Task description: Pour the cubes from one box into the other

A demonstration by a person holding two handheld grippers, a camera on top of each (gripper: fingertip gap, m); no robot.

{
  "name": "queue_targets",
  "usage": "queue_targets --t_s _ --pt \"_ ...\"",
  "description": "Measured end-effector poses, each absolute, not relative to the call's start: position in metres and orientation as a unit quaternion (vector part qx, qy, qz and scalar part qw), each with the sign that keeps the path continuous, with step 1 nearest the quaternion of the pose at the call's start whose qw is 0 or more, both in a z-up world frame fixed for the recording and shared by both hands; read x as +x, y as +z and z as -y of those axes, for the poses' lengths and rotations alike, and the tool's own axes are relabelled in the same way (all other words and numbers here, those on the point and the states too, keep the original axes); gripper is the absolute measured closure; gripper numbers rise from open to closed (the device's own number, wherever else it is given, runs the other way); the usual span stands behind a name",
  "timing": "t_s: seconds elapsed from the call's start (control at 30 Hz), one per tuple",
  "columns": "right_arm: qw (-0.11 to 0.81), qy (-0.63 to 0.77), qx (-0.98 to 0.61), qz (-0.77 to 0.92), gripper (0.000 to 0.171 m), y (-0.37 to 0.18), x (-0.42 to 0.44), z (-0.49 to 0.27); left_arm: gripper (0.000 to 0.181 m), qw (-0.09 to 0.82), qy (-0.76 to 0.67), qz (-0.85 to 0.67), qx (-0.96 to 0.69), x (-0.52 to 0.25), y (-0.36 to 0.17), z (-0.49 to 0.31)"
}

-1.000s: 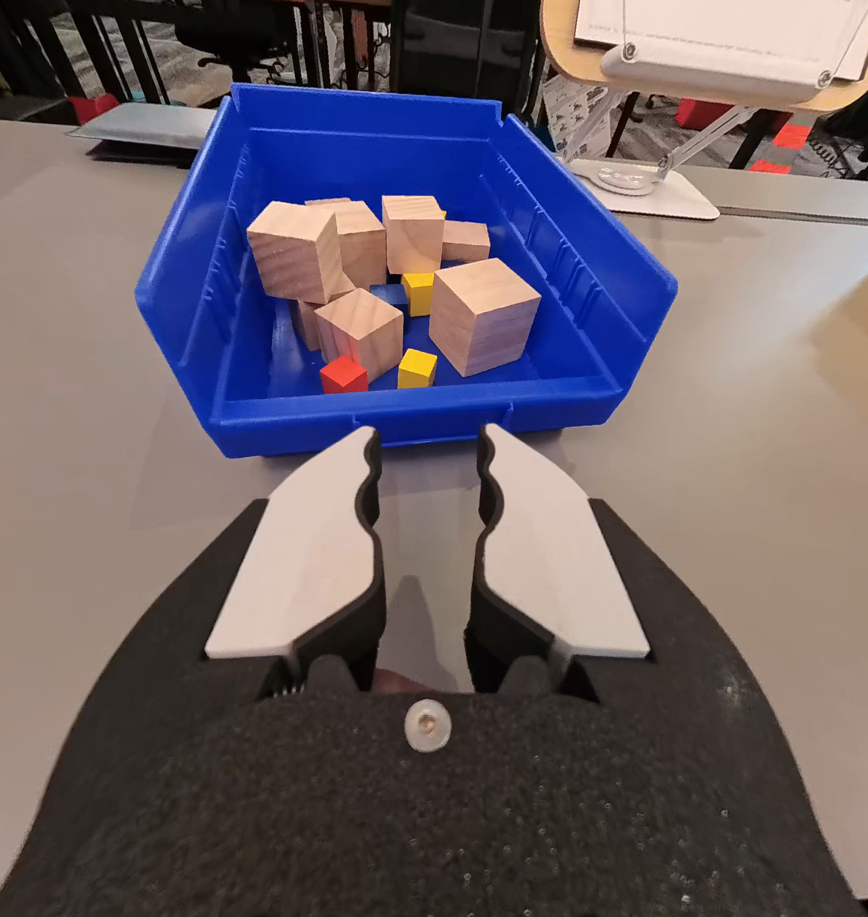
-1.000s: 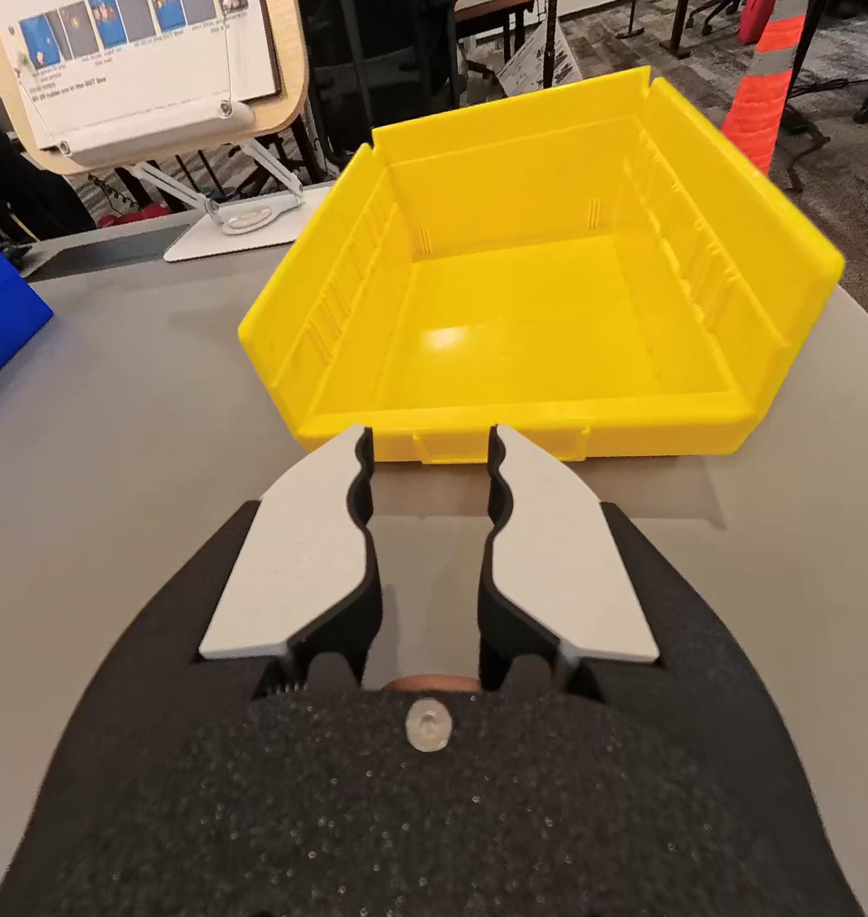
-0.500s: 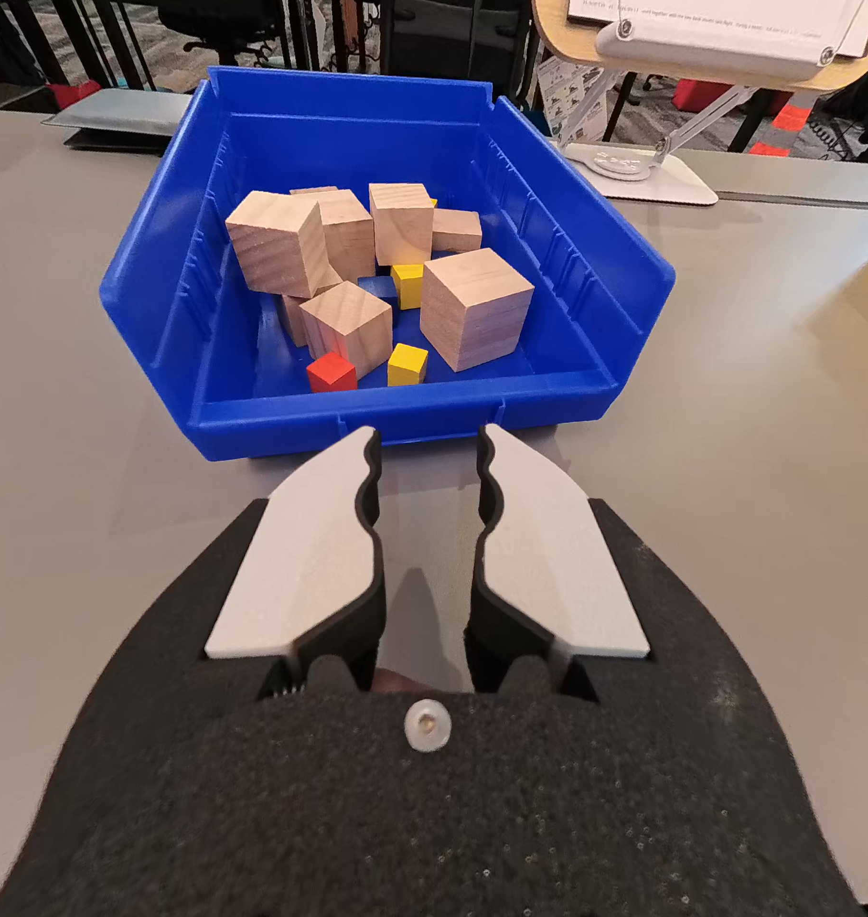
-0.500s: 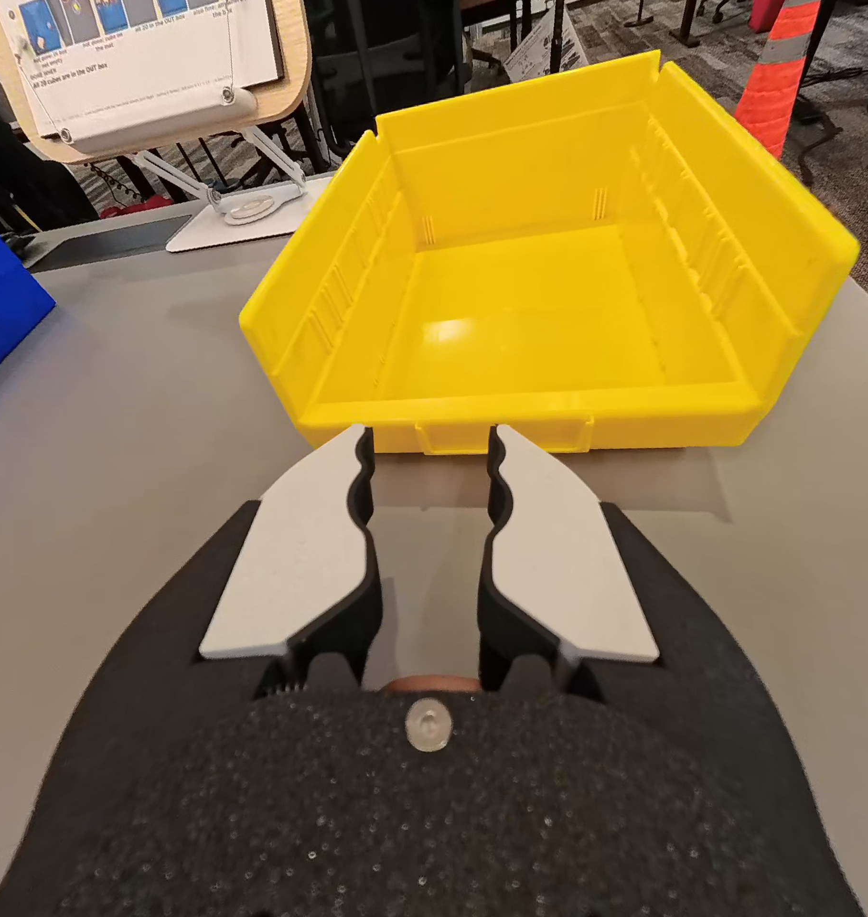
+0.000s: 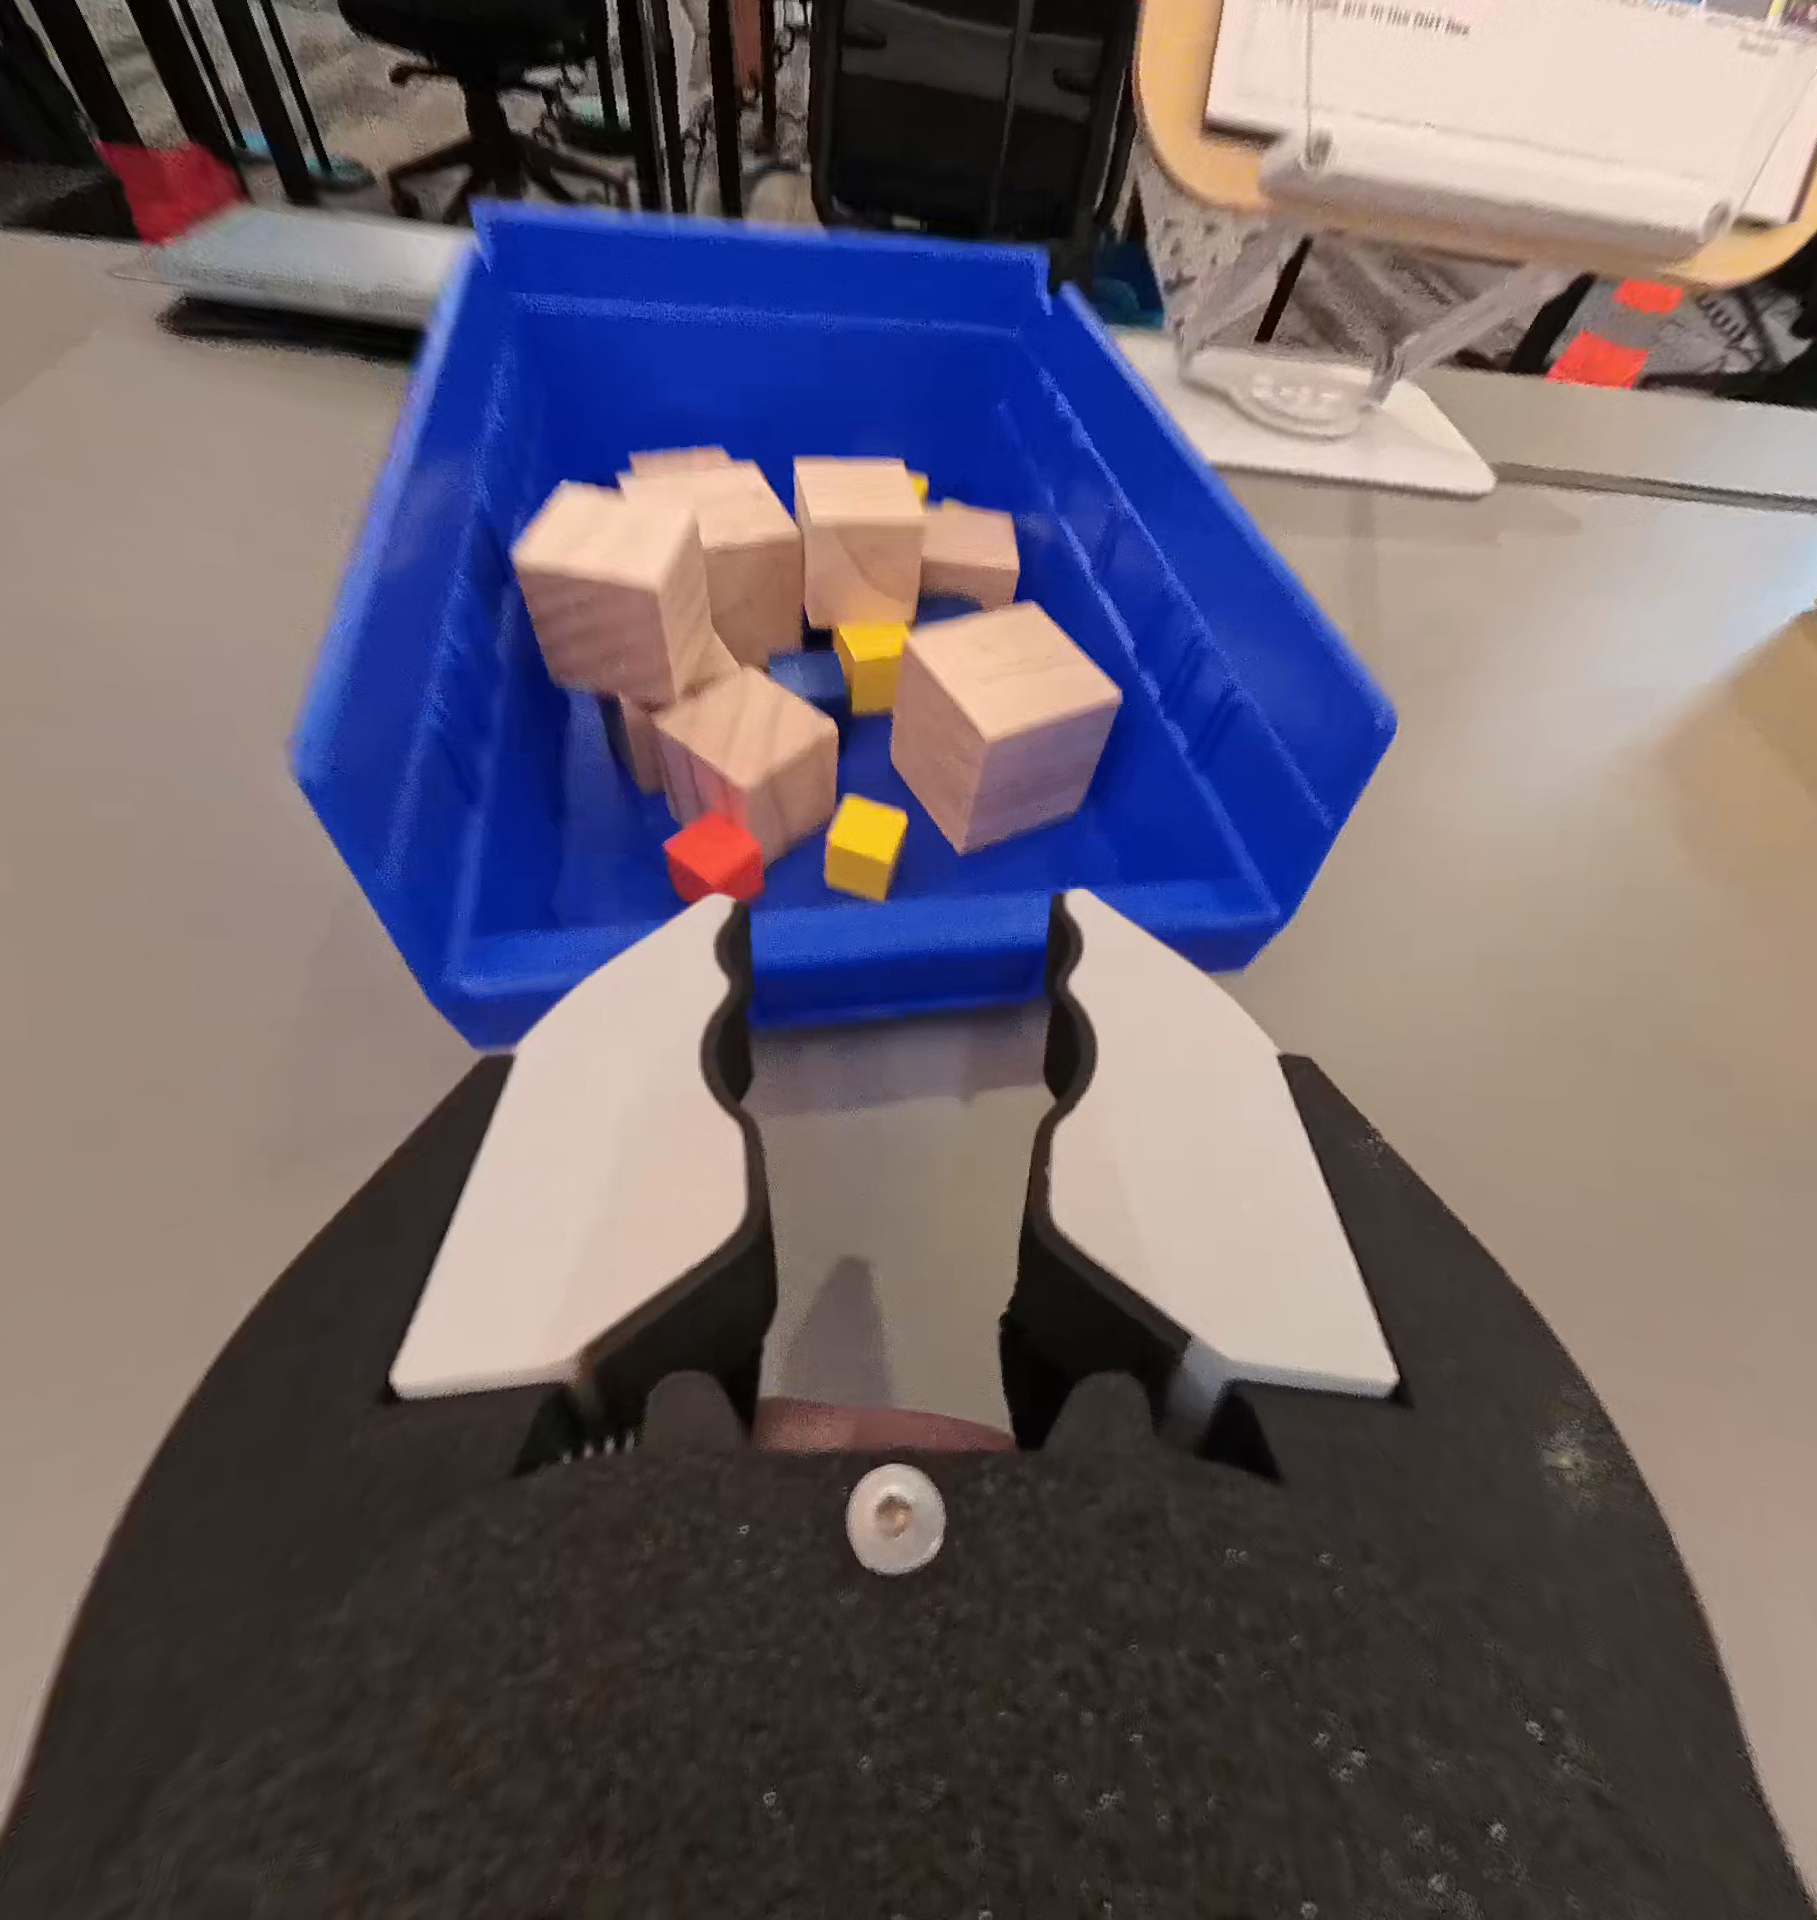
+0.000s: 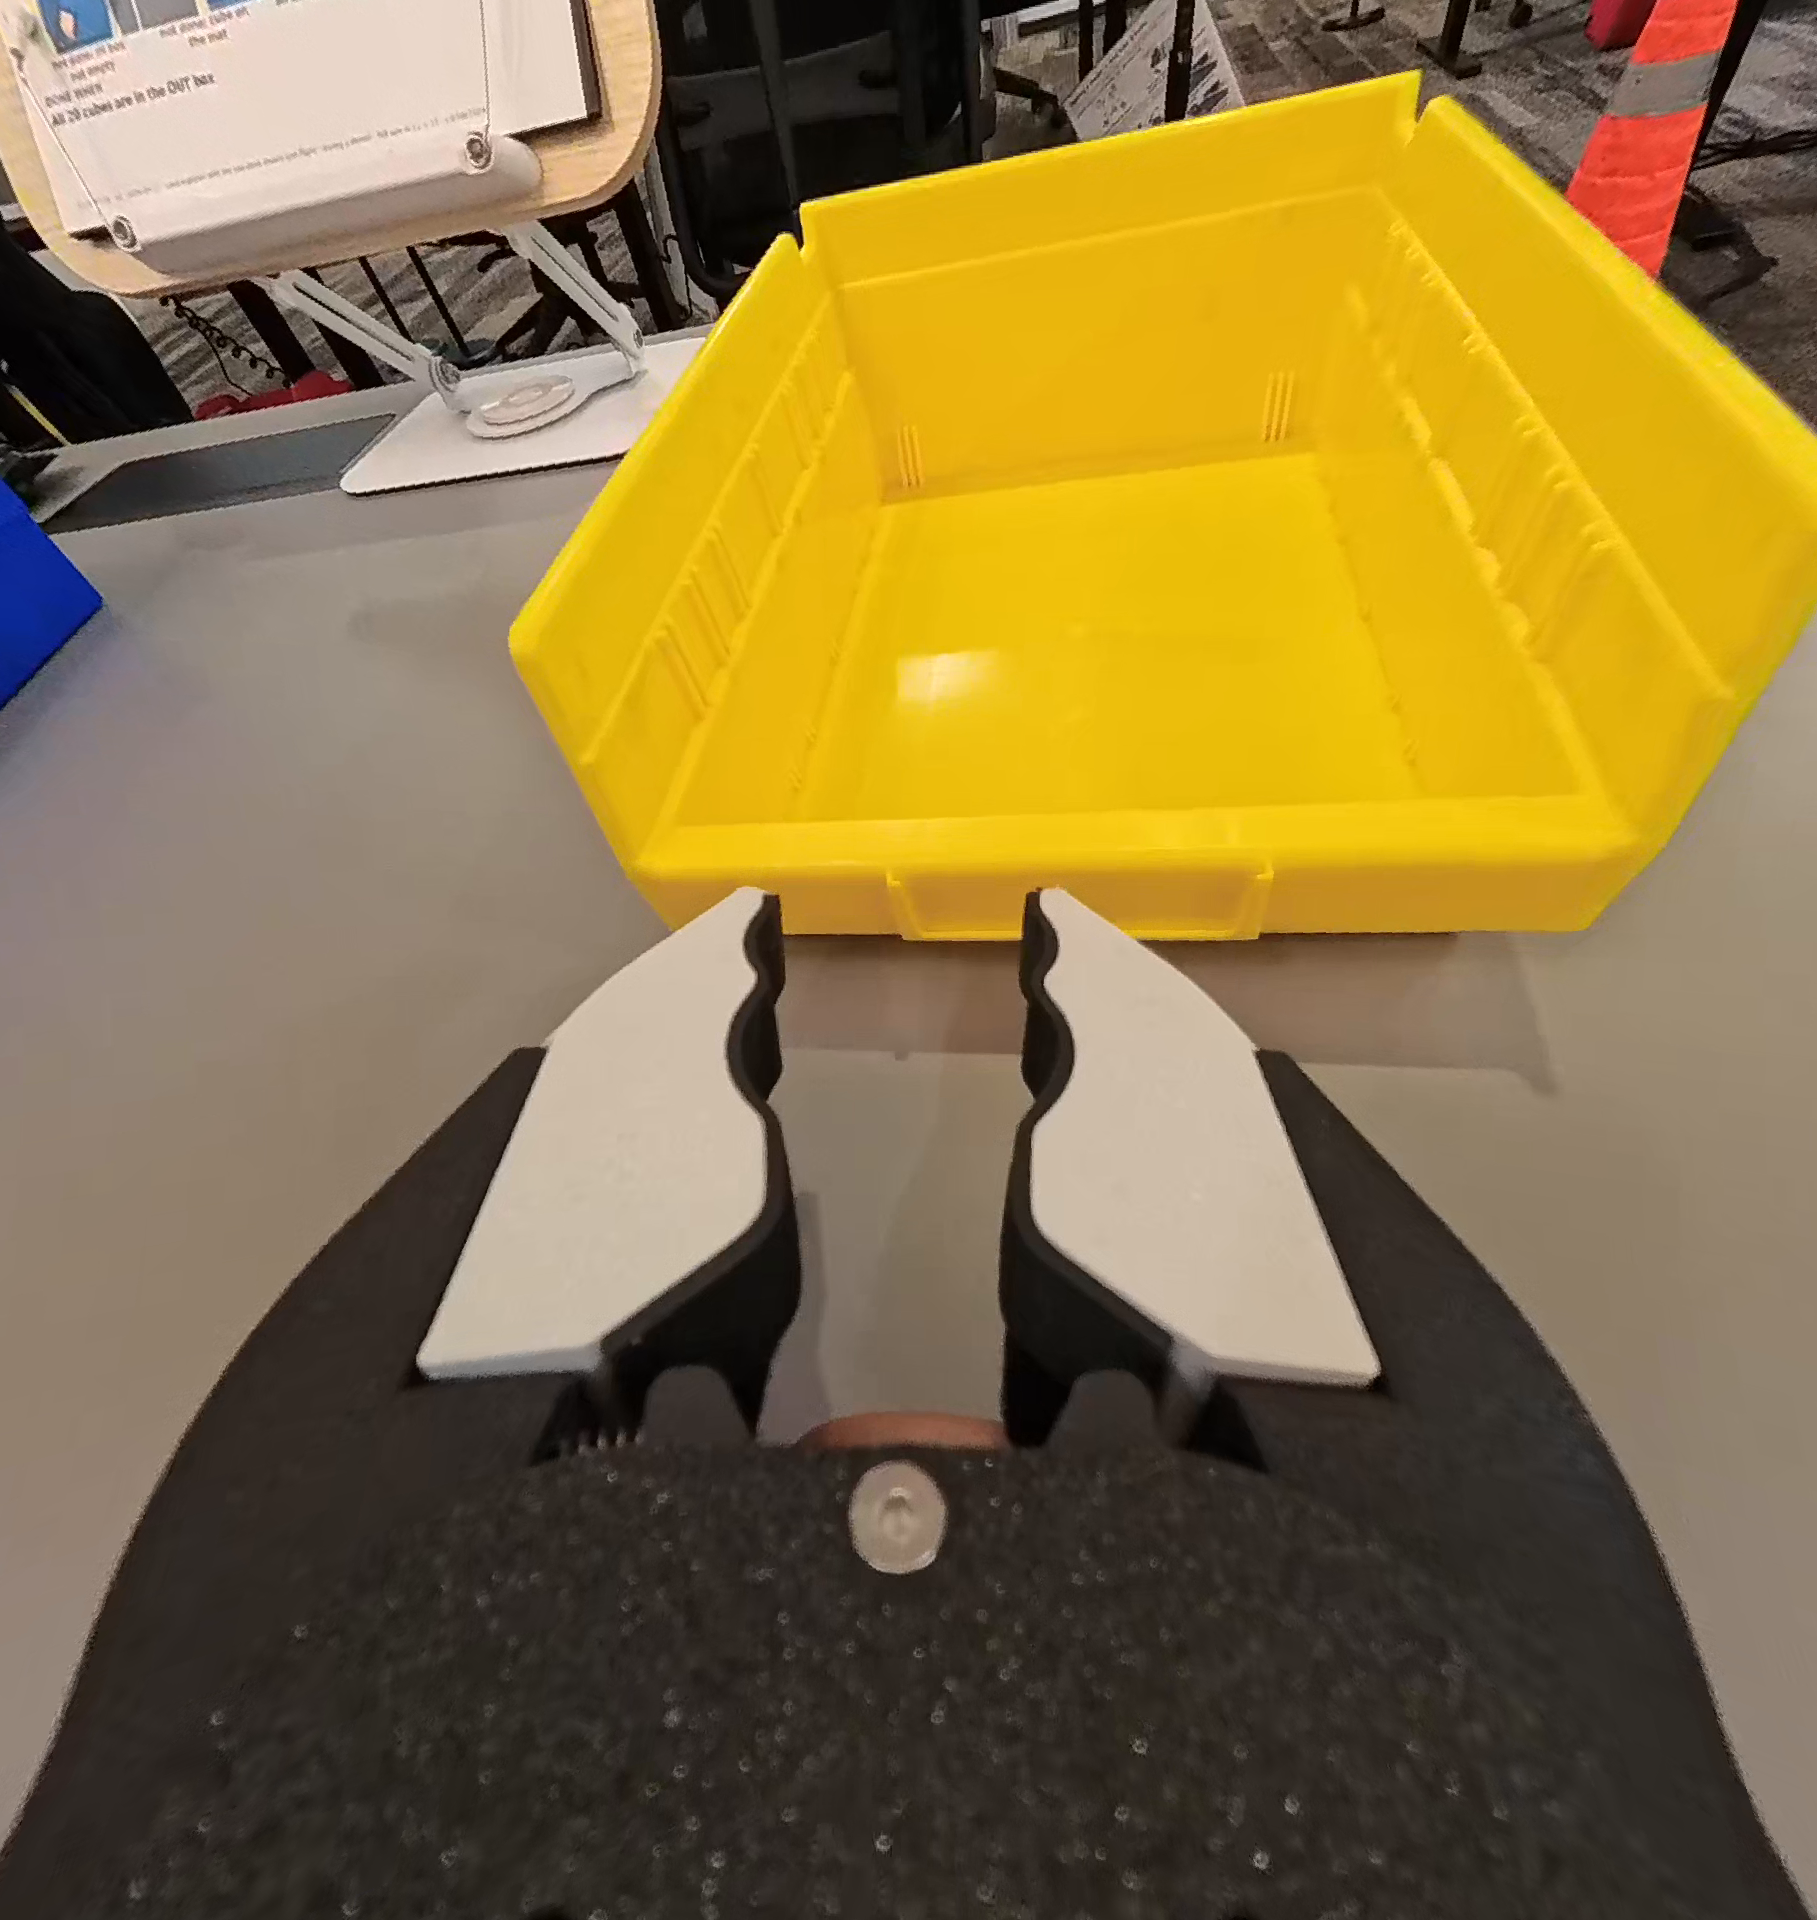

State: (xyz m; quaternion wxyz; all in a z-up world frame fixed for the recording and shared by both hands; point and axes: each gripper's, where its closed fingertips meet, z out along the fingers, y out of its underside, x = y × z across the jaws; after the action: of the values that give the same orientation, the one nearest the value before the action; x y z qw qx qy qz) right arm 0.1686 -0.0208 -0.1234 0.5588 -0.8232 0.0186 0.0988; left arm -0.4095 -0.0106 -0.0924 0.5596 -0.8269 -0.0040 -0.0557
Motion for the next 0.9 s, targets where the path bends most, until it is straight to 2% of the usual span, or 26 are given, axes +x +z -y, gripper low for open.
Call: queue_targets --t_s 0.13,0.37,0.5,0.6,0.73,0.9 --pt "0.560 0.107 -0.821 -0.014 0.128 -0.122 0.165 0.020 0.128 0.585 -0.003 -0.014 -0.811 -0.447 -0.038 -0.013" --pt "0.557 0.121 -0.821 -0.008 0.128 -0.123 0.157 0.017 0.129 0.430 -0.027 -0.034 -0.902 -0.496 -0.018 -0.102" --pt "0.557 0.117 -0.822 0.003 0.128 -0.122 0.151 0.015 0.141 0.307 -0.037 -0.010 -0.951 -0.508 -0.054 -0.151" --pt "0.558 0.111 -0.823 0.005 0.128 -0.121 0.151 0.016 0.142 0.221 -0.022 0.004 -0.975 -0.514 -0.083 -0.177" --pt "0.558 0.113 -0.822 0.000 0.127 -0.121 0.154 0.018 0.145 0.164 0.029 0.027 -0.986 -0.536 -0.096 -0.215" --pt "0.555 0.113 -0.824 -0.010 0.127 -0.124 0.163 0.022 0.148 0.128 0.013 0.080 -0.988 -0.545 -0.113 -0.246"
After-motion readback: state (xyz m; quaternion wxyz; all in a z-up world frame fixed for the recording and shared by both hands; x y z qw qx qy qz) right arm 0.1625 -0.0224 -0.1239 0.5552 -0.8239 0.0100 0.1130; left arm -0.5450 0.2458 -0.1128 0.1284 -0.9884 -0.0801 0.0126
